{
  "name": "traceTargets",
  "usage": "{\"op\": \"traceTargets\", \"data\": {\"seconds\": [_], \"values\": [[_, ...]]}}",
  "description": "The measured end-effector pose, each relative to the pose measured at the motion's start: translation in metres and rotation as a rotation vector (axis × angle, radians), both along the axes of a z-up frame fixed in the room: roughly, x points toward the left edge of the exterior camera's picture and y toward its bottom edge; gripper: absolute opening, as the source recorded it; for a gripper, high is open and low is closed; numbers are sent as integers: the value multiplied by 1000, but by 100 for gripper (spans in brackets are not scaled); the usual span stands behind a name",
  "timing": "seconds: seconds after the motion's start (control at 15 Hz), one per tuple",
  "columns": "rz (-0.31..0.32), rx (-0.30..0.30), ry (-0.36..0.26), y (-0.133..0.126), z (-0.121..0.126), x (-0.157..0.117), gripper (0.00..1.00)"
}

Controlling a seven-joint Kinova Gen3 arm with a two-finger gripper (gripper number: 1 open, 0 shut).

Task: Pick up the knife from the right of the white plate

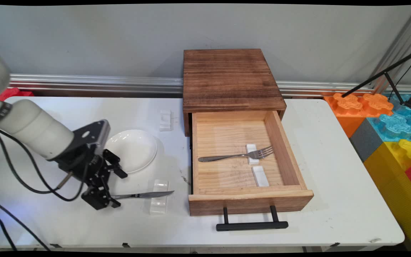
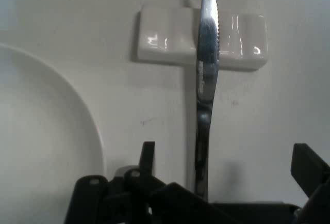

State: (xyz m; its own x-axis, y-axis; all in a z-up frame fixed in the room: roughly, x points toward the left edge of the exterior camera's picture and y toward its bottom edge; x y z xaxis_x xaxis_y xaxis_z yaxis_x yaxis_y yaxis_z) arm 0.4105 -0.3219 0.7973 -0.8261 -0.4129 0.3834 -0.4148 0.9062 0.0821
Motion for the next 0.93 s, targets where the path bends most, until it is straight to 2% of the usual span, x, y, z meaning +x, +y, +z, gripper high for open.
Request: {"op": "traceTargets", "data": {"seconds": [0.93], "values": [[-60, 0, -91, -14, -25, -40, 100]]}}
